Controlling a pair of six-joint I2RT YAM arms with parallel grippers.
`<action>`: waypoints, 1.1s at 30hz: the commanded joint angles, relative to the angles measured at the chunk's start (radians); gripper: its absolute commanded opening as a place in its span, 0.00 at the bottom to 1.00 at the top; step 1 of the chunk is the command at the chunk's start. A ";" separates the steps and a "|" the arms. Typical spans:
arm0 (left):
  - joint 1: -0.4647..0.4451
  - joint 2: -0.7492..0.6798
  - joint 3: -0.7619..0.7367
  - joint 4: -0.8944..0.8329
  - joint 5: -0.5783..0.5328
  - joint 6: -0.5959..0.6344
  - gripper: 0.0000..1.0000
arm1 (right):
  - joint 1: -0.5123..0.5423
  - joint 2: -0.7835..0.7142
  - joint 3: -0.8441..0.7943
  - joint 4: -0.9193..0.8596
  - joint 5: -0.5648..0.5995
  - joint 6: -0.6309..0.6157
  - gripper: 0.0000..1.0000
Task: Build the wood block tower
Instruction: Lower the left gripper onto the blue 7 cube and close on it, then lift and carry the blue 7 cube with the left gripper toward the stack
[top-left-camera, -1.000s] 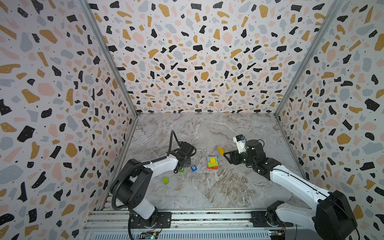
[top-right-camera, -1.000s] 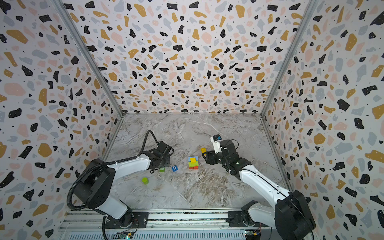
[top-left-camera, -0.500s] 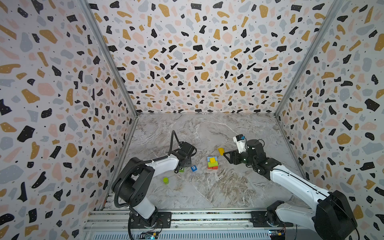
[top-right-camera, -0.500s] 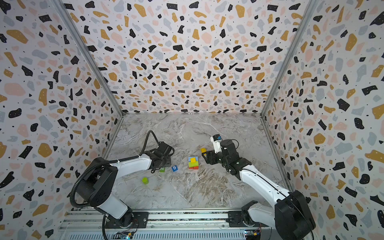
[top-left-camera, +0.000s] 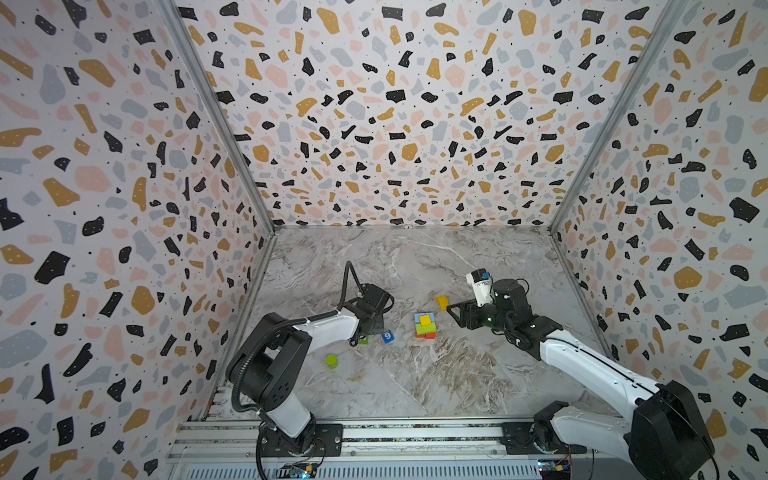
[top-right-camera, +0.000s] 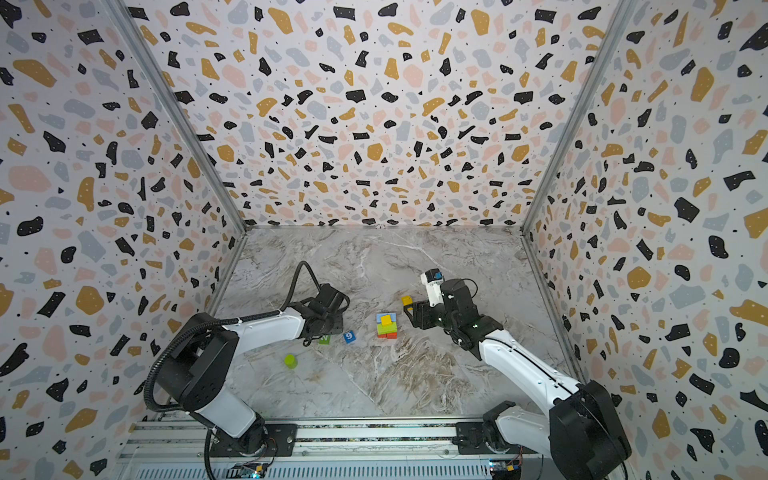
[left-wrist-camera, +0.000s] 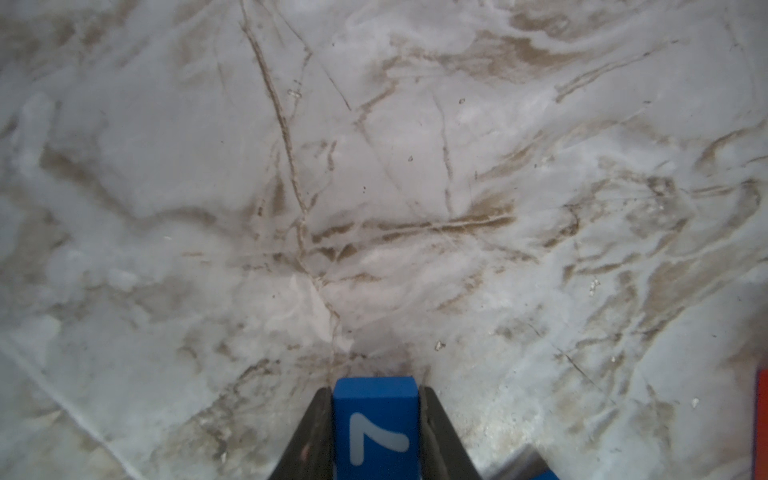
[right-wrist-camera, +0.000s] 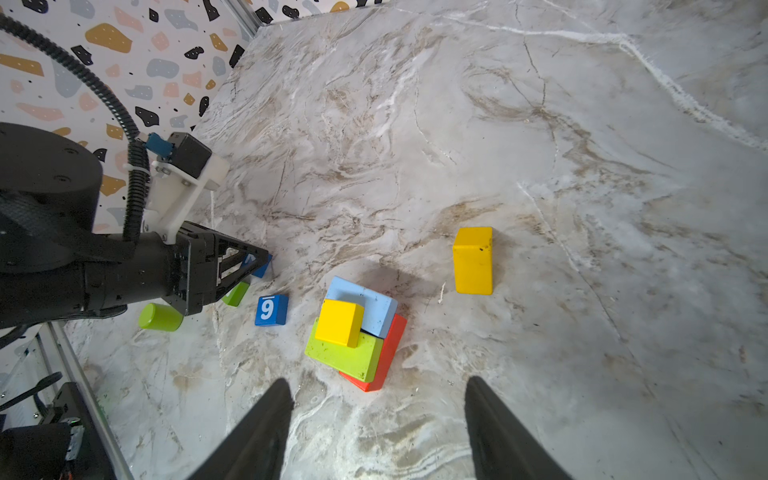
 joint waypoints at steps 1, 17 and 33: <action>-0.001 -0.001 0.020 -0.003 0.000 0.003 0.27 | -0.005 -0.012 0.000 -0.004 0.000 -0.014 0.68; -0.004 -0.112 0.104 -0.147 -0.001 0.062 0.27 | -0.022 -0.011 0.002 -0.004 -0.024 -0.005 0.68; -0.098 -0.145 0.263 -0.296 -0.006 0.065 0.28 | -0.088 -0.011 -0.032 0.017 -0.064 0.045 0.69</action>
